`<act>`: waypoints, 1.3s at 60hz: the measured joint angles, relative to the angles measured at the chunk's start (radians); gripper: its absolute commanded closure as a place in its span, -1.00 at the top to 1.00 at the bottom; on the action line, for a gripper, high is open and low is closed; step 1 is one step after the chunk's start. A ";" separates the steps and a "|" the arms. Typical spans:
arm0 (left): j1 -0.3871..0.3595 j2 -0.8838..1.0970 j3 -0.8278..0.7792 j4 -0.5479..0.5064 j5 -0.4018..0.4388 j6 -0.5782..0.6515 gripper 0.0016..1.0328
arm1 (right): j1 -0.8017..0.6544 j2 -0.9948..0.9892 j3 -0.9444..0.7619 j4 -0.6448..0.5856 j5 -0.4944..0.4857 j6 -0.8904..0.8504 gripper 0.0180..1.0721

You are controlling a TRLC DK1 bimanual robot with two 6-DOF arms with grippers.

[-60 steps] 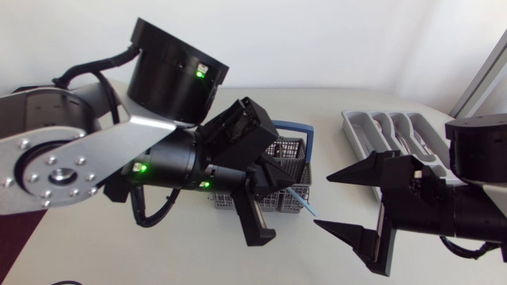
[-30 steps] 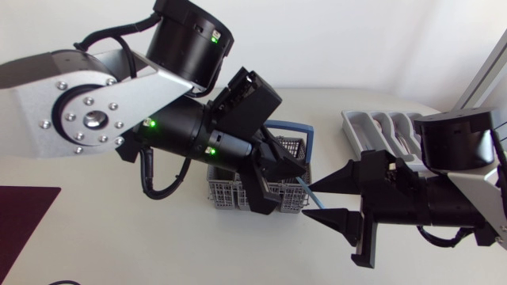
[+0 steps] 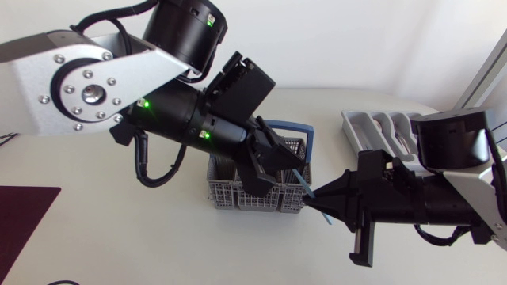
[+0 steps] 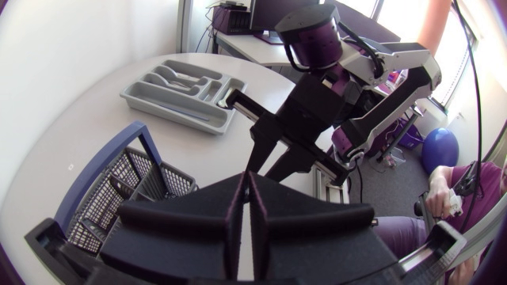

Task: Sort the cutlery from the basket into the organizer compartments.

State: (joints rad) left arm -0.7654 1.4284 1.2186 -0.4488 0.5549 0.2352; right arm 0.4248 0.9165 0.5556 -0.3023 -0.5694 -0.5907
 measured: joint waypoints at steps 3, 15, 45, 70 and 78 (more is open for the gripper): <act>0.003 0.002 0.000 0.000 0.003 0.000 -0.63 | 0.000 0.000 0.000 0.000 0.000 0.000 -0.89; 0.021 0.008 0.025 0.002 0.005 -0.006 0.62 | 0.002 0.000 0.000 -0.029 0.001 0.000 -0.89; 0.158 0.029 0.154 0.137 -0.211 -0.105 0.91 | -0.175 -0.118 -0.008 -0.217 -0.035 -0.069 -0.89; 0.347 0.067 0.116 0.137 -0.313 -0.053 0.91 | -0.653 0.154 0.142 -0.085 -0.100 -0.078 -0.89; 0.391 0.067 0.068 0.136 -0.348 -0.024 0.90 | -0.747 0.352 0.254 -0.033 -0.079 -0.026 -0.89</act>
State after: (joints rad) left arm -0.3740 1.4956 1.2861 -0.3126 0.2066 0.2108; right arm -0.3225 1.2686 0.8097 -0.3355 -0.6483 -0.6170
